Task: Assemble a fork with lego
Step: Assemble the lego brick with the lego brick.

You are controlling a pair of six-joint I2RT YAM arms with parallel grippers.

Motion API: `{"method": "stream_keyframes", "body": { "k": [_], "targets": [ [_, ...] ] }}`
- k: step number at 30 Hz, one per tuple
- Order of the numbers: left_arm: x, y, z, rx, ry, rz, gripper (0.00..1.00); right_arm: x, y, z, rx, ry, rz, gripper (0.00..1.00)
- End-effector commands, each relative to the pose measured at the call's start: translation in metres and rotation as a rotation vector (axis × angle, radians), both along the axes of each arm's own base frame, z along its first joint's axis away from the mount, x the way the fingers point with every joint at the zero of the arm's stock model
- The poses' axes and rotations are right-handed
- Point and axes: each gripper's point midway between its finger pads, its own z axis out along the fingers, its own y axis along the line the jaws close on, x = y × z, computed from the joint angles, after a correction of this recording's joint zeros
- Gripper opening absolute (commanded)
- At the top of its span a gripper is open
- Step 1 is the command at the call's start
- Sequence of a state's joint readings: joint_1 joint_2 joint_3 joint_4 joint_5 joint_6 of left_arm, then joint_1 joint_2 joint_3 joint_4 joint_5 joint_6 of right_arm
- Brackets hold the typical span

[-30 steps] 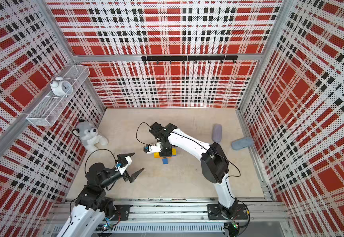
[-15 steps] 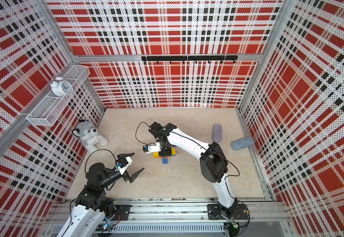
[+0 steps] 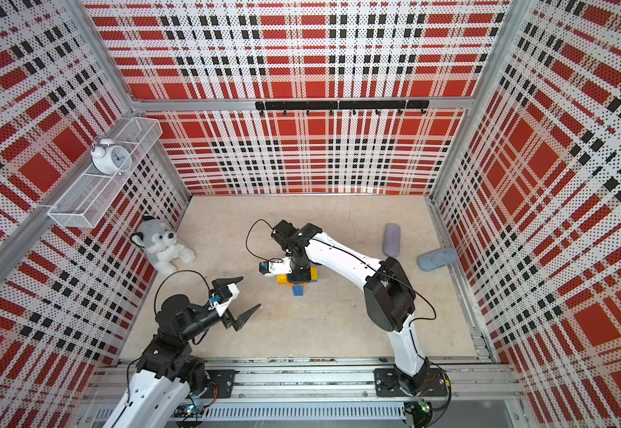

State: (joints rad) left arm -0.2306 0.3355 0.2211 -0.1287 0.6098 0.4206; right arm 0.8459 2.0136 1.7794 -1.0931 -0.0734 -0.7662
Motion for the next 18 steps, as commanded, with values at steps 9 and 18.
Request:
{"method": "stream_keyframes", "body": {
  "k": [9,18],
  "targets": [
    [0.000,0.000,-0.005,0.009,0.000,0.004,0.98,-0.015,-0.020,-0.061,-0.150,0.129,0.027,0.21],
    [0.000,0.000,-0.005,0.008,-0.003,0.001,0.99,-0.007,-0.009,-0.054,-0.161,0.109,0.027,0.22]
  ]
}}
